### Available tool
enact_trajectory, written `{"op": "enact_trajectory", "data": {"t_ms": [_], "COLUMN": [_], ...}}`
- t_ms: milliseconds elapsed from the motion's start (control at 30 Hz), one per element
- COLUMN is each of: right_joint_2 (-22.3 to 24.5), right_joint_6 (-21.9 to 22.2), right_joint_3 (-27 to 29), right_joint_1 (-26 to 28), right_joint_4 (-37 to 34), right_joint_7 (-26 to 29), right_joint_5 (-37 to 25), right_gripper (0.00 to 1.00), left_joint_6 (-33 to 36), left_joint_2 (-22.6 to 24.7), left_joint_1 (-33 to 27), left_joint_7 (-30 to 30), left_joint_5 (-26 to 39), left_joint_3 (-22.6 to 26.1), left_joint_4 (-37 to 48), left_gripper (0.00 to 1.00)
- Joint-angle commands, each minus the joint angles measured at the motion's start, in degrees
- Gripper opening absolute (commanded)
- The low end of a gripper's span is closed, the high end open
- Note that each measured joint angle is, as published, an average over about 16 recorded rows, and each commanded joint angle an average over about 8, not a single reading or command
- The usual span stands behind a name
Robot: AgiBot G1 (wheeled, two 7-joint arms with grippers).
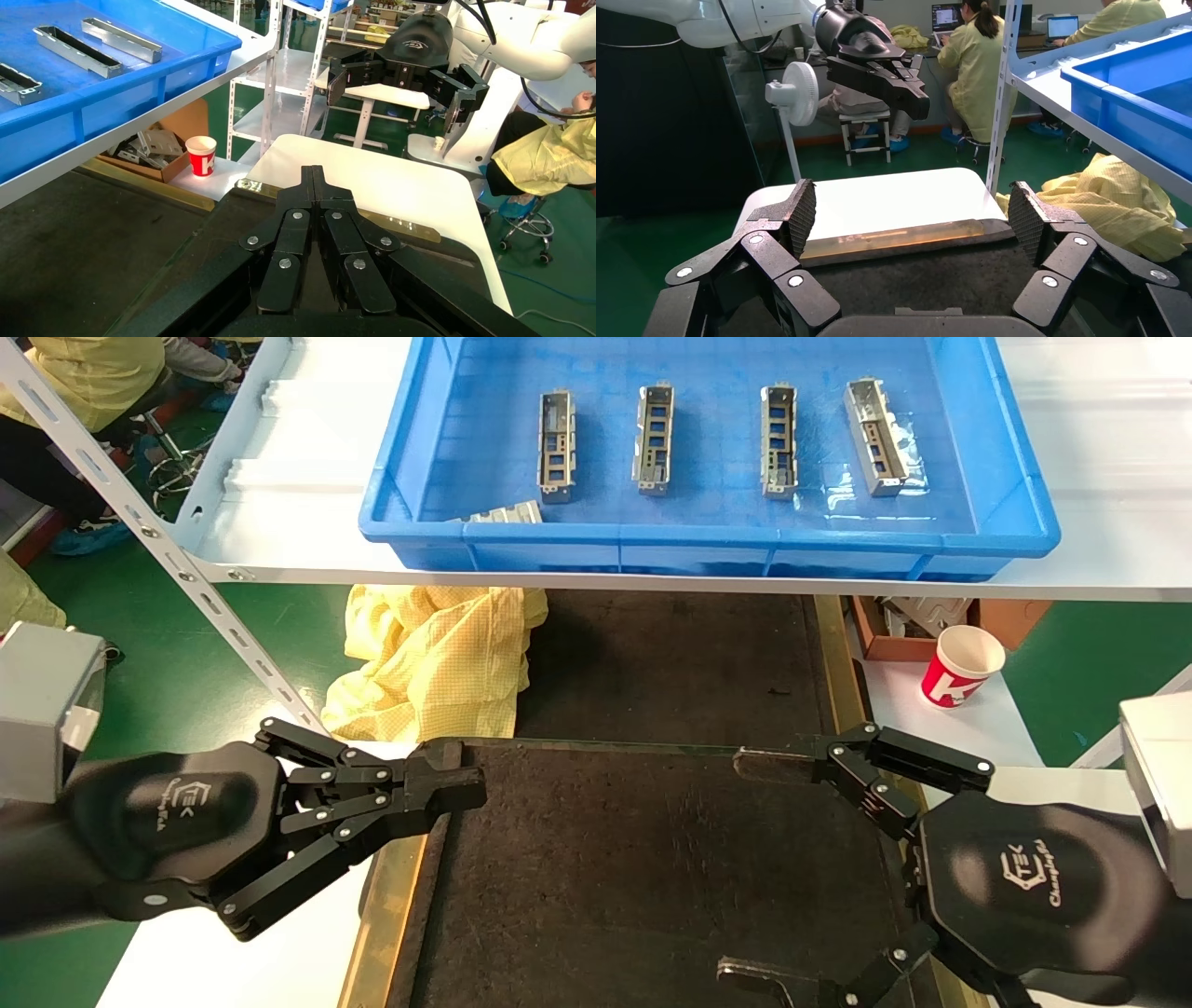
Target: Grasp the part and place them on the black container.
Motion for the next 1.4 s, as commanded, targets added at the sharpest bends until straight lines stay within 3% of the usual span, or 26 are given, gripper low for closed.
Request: {"op": "enact_trajectory", "data": {"t_ms": [33, 233, 400, 433, 667, 733, 1100, 1400], "right_joint_2": [0.02, -0.42, -2.12, -2.69, -7.85, -9.56, -19.26, -25.46], "right_joint_6": [-0.10, 1.46, 4.99, 5.88, 11.70, 13.09, 19.45, 23.42], "right_joint_3": [-0.03, 0.19, -0.45, -0.73, -4.01, -5.26, -11.64, -15.19], "right_joint_1": [-0.21, 3.34, 10.61, 12.35, 24.87, 28.35, 44.75, 53.22], "right_joint_4": [0.02, -0.29, -2.48, -3.29, -12.19, -15.93, -40.95, -56.80], "right_joint_7": [-0.04, 1.01, 3.17, 3.63, 5.48, 5.43, 0.87, -1.90], "right_joint_5": [0.03, -0.82, -4.38, -5.41, -14.65, -17.68, -31.85, -38.36], "right_gripper": [1.00, 1.00, 1.00, 1.00, 1.00, 1.00, 1.00, 1.00], "left_joint_6": [0.00, 0.00, 0.00, 0.00, 0.00, 0.00, 0.00, 0.00], "left_joint_2": [0.00, 0.00, 0.00, 0.00, 0.00, 0.00, 0.00, 0.00], "left_joint_1": [0.00, 0.00, 0.00, 0.00, 0.00, 0.00, 0.00, 0.00], "left_joint_7": [0.00, 0.00, 0.00, 0.00, 0.00, 0.00, 0.00, 0.00], "left_joint_5": [0.00, 0.00, 0.00, 0.00, 0.00, 0.00, 0.00, 0.00], "left_joint_3": [0.00, 0.00, 0.00, 0.00, 0.00, 0.00, 0.00, 0.00], "left_joint_4": [0.00, 0.00, 0.00, 0.00, 0.00, 0.00, 0.00, 0.00], "left_gripper": [0.00, 0.00, 0.00, 0.04, 0.89, 1.00, 1.00, 1.00]}}
